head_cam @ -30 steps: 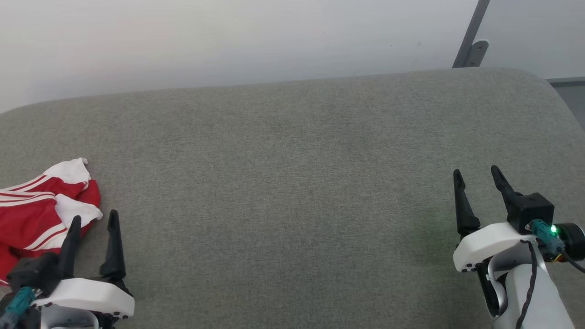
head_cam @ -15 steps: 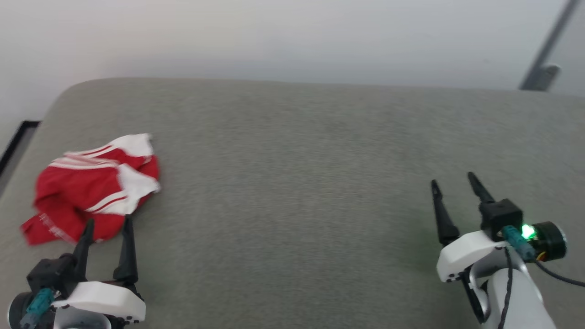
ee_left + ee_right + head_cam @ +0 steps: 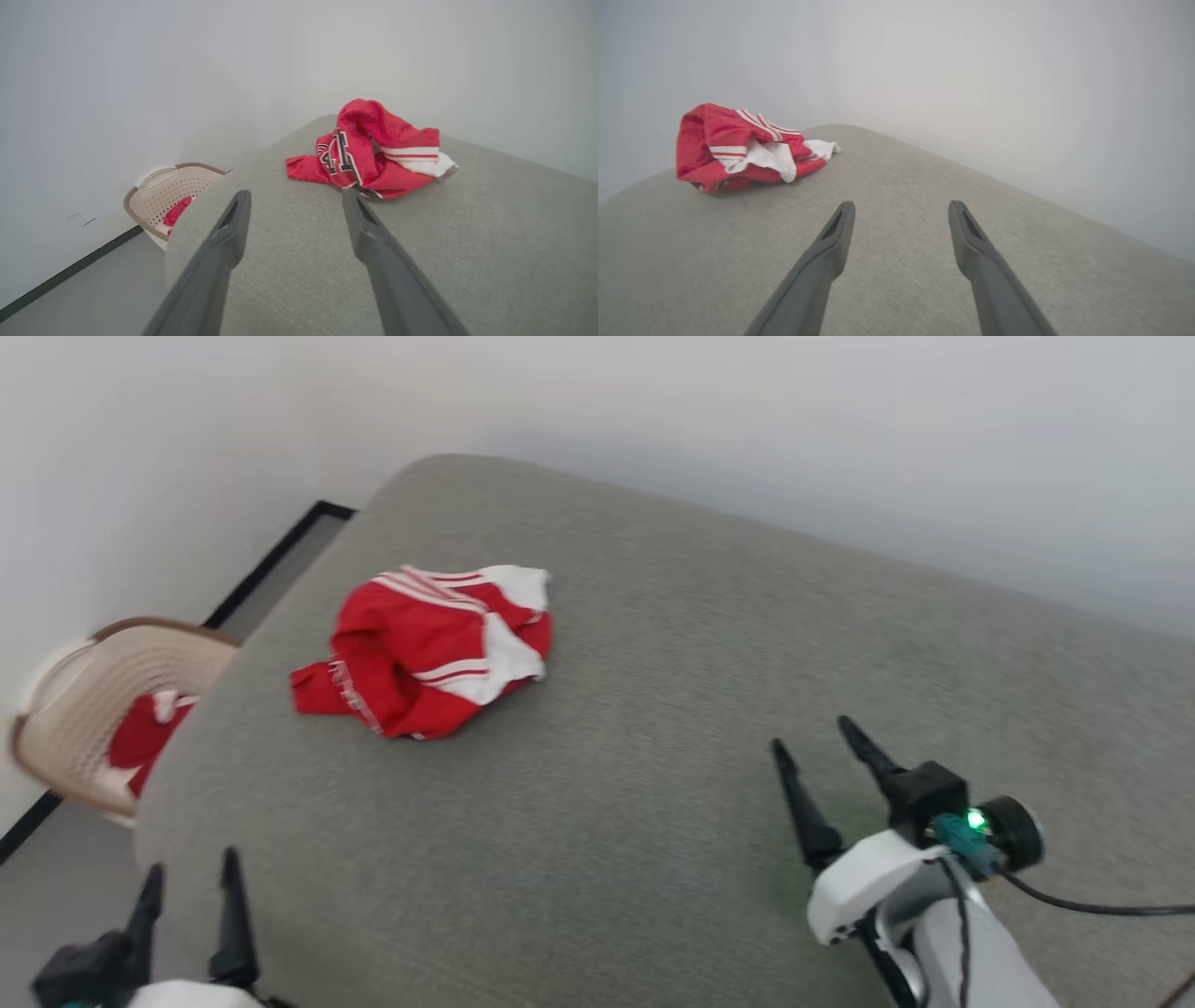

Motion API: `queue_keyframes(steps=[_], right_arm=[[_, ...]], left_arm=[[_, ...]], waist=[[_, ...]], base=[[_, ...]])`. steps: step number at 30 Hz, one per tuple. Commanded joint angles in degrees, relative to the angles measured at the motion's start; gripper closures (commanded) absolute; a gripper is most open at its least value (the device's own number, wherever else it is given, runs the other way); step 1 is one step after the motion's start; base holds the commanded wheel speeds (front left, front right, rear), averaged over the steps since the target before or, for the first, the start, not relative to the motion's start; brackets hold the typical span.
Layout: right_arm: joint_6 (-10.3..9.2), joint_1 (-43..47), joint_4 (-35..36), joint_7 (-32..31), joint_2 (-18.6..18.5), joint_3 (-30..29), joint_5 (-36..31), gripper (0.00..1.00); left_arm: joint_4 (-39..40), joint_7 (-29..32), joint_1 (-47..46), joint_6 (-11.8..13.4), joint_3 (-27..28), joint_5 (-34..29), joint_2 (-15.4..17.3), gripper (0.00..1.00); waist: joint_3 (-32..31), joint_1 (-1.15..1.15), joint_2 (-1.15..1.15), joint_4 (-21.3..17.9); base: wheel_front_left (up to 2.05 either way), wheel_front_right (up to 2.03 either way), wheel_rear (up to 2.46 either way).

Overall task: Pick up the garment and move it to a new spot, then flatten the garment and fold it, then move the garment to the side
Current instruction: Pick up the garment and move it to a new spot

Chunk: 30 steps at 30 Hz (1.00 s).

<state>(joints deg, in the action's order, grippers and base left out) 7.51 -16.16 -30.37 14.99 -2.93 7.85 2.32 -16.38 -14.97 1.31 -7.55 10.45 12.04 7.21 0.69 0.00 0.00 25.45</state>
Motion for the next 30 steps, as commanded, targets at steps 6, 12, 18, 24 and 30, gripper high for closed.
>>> queue_keyframes(steps=[6,12,18,24,30], right_arm=[[-0.04,-3.4,-1.3,0.3,-0.1,7.6,4.9,0.0],[-0.04,-4.0,-2.0,0.3,0.0,9.8,7.0,0.0],[-0.04,-1.6,-1.4,0.3,0.0,7.7,6.6,0.0],[-0.05,-2.4,-0.2,0.3,-0.1,5.8,4.7,0.0],[-0.04,-3.9,2.0,0.3,0.0,4.9,4.5,0.0]], left_arm=[[3.5,-0.3,3.6,0.1,5.9,0.6,-2.7,0.0],[3.7,-0.3,4.7,0.1,5.0,-0.1,-3.6,0.0],[2.7,-0.3,1.3,0.1,-0.1,0.8,-0.5,0.0],[0.4,-0.3,-8.7,0.1,-7.0,6.7,8.6,0.0],[-10.7,1.6,-21.3,0.1,-18.0,21.5,23.5,0.0]], waist=[[-0.5,0.0,0.0,3.8],[-0.6,0.0,0.0,3.6],[-0.6,0.0,0.0,1.7],[4.3,0.0,0.0,-5.4],[11.6,0.0,0.0,-14.6]], base=[[0.0,0.0,0.0],[0.0,0.0,0.0],[0.0,0.0,0.0],[0.0,0.0,0.0],[0.0,0.0,0.0]])
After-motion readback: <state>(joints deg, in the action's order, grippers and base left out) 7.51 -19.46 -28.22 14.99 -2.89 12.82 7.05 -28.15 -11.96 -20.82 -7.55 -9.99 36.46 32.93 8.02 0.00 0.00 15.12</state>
